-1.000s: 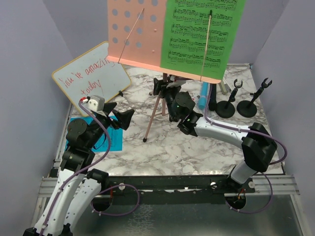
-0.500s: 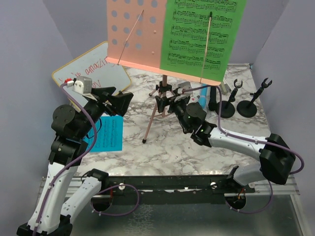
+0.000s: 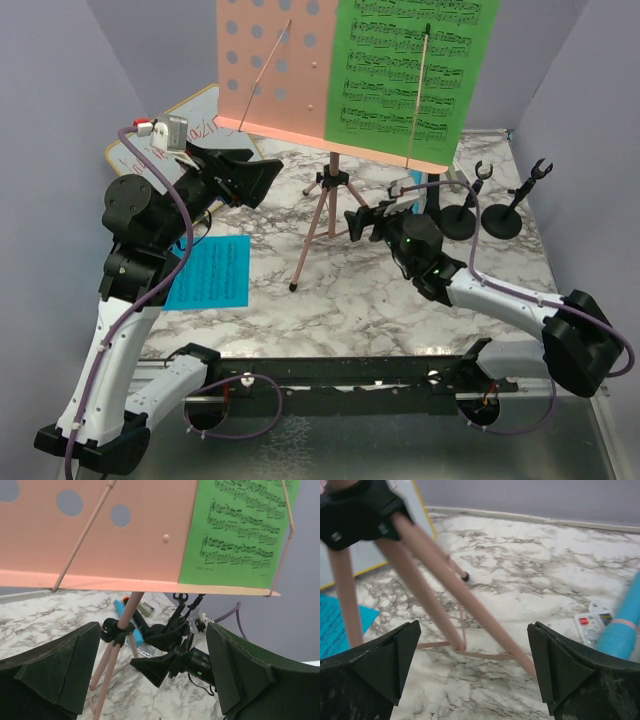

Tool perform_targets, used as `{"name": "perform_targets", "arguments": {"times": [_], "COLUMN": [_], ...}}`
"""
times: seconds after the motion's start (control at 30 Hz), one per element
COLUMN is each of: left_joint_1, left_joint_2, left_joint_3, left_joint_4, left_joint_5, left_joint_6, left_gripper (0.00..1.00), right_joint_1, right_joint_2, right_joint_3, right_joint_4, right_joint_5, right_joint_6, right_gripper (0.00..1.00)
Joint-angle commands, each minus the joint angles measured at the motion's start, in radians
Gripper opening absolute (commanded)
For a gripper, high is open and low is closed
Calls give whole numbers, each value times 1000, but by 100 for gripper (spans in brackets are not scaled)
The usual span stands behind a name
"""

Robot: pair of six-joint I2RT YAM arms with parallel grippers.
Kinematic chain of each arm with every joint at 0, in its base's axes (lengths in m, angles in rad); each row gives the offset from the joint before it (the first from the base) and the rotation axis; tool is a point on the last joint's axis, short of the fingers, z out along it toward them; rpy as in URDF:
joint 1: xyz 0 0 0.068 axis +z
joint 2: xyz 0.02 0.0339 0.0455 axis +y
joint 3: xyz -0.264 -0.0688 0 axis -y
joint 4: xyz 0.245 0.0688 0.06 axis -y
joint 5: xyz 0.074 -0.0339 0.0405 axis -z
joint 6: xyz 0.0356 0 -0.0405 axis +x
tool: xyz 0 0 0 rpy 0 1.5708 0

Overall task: Pack up the instrument practice props
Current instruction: Pick up the sheet music from the music stand.

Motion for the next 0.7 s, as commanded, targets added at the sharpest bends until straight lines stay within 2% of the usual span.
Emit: {"name": "perform_targets", "arguments": {"times": [0.0, 0.2, 0.33, 0.53, 0.67], "left_joint_1": [-6, -12, -38, -133, -236], "left_joint_2": [50, 132, 189, 252, 305], "left_joint_3": [85, 170, 229, 318, 363], "left_joint_4": [74, 139, 174, 187, 187], "left_joint_5": [68, 86, 95, 41, -16], "left_joint_6": [-75, -151, -201, -201, -178], "left_gripper": [92, 89, 87, 86, 85], "right_joint_1": [-113, -305, -407, -434, -433], "right_joint_2": [-118, -280, -354, -406, -414], "right_joint_3": [-17, -14, 56, 199, 309], "right_joint_4": [-98, -256, -364, -470, -538], "right_joint_5": [-50, -44, -44, -50, -80], "right_joint_6": [75, 107, 118, 79, 74], "right_gripper": [98, 97, 98, 97, 96]}}
